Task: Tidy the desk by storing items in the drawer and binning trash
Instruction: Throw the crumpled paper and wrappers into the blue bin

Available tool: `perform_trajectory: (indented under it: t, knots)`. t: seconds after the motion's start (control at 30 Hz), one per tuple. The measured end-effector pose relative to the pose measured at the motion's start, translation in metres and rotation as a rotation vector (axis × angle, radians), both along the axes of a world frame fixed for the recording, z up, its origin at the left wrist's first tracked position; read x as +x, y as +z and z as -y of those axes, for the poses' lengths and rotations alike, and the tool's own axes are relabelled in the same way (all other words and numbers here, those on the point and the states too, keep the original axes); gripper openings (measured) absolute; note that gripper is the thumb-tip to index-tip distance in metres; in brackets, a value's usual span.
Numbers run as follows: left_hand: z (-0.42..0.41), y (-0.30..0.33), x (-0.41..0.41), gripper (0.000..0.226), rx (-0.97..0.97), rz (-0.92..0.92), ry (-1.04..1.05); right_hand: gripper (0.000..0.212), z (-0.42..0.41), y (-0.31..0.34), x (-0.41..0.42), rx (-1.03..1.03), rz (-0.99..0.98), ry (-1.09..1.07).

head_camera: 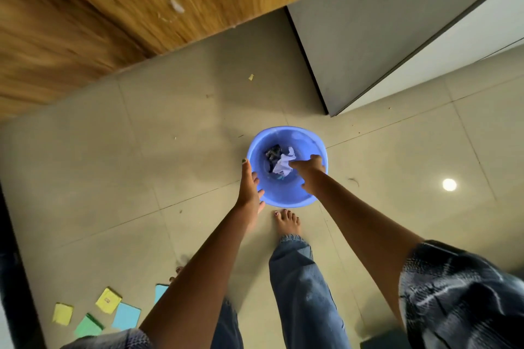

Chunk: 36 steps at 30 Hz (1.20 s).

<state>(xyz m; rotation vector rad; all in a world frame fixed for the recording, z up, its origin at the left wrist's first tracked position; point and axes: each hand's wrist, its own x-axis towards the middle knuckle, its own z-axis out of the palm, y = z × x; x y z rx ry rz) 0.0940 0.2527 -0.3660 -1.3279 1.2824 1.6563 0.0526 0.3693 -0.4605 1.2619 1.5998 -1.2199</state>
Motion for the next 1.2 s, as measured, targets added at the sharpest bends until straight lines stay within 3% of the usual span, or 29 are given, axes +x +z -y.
perform_trajectory:
  t: [0.13, 0.43, 0.53, 0.63, 0.83, 1.2]
  knots:
    - [0.003, 0.022, 0.001, 0.065, -0.023, -0.013, 0.002, 0.044, -0.001, 0.035, 0.008, -0.071, -0.085, -0.019]
    - [0.004, 0.125, -0.012, 0.063, -0.011, -0.105, 0.049, 0.033, 0.011, 0.165, 0.019, -0.099, -0.245, 0.032]
    - [0.014, 0.171, -0.005, 0.058, 0.006, -0.151, 0.07, 0.015, 0.023, 0.214, 0.023, -0.131, -0.284, -0.033]
    - [0.032, 0.216, 0.009, 0.051, 0.035, -0.2, 0.121, 0.026, 0.04, 0.266, 0.03, -0.175, -0.337, -0.087]
    - [0.091, 0.291, 0.045, 0.038, 0.064, -0.321, 0.258, 0.015, 0.105, 0.355, 0.049, -0.296, -0.451, -0.169]
    - [0.264, 0.389, 0.113, 0.027, 0.01, -0.682, 0.351, 0.017, 0.303, 0.477, 0.112, -0.461, -0.755, -0.012]
